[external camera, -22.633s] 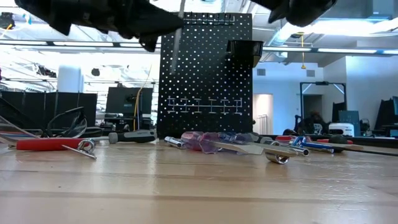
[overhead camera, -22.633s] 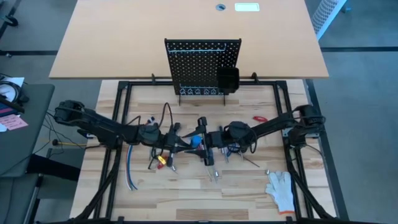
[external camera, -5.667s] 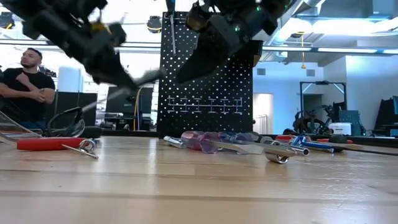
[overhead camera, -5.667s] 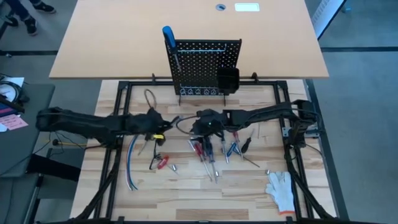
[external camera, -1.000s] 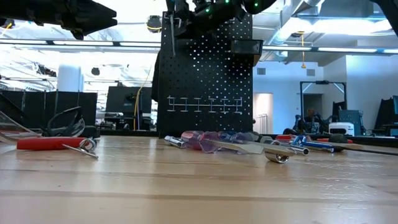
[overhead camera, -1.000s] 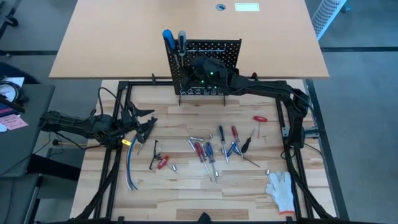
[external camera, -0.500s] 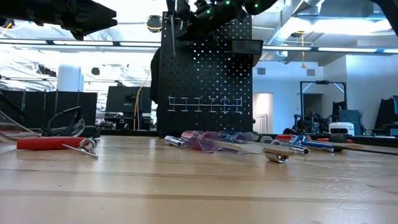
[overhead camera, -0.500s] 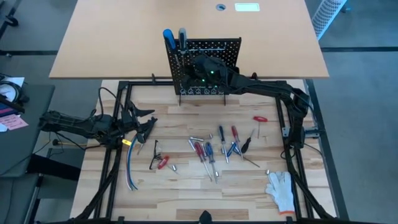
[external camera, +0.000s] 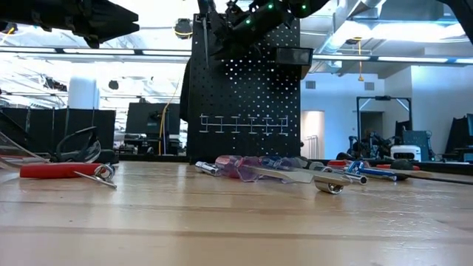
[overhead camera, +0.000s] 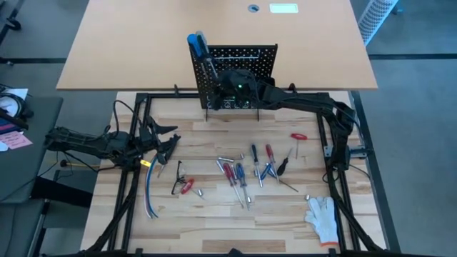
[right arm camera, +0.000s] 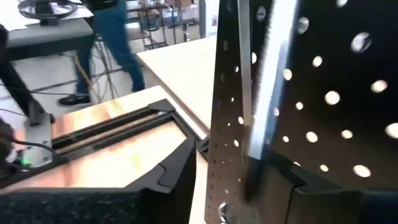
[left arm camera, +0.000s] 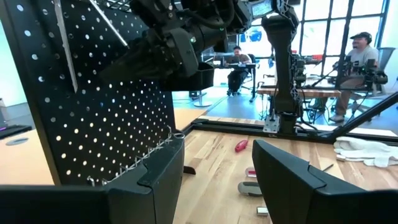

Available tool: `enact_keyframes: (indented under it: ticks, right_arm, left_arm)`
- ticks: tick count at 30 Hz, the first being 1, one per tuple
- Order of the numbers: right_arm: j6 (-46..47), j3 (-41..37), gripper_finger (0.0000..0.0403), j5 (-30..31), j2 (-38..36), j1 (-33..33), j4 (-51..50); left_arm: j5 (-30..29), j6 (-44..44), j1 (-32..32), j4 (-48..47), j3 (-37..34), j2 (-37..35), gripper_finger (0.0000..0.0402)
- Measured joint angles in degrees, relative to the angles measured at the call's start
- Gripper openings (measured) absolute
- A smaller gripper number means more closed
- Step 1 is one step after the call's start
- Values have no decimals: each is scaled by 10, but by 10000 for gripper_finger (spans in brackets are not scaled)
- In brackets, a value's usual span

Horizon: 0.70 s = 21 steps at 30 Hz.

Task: Hang tools onto peg board
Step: Hang the gray screwdriver on the pegboard

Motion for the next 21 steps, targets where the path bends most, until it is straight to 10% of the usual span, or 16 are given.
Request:
enact_keyframes:
  ticks: [21]
  right_arm:
    - [-41, 1, 133, 80, -27, 48, -141]
  left_arm:
    - [0, -2, 0, -6, 0, 0, 185]
